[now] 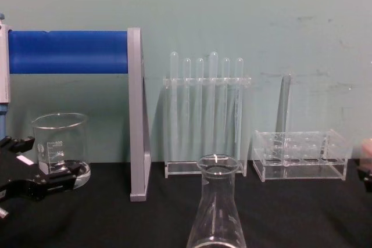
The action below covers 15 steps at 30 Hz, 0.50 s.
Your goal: Grasp the erlenmeyer flask with one hand, shake it three times, then place it back.
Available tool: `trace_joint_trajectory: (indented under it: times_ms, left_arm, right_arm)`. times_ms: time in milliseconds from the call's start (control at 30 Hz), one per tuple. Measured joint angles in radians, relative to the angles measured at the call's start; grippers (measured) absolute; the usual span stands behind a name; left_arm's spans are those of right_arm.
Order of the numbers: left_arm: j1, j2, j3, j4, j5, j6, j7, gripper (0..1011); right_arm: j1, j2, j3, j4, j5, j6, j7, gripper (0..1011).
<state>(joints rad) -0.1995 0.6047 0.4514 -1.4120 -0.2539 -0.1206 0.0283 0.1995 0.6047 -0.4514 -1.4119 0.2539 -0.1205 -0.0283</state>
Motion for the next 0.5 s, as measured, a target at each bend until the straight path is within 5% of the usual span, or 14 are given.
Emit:
trace_joint_trajectory:
  times_ms: [500]
  left_arm:
    - [0.000,0.000,0.000,0.000,0.000,0.000,0.000,1001]
  right_arm:
    - [0.000,0.000,0.000,0.000,0.000,0.000,0.000,1002]
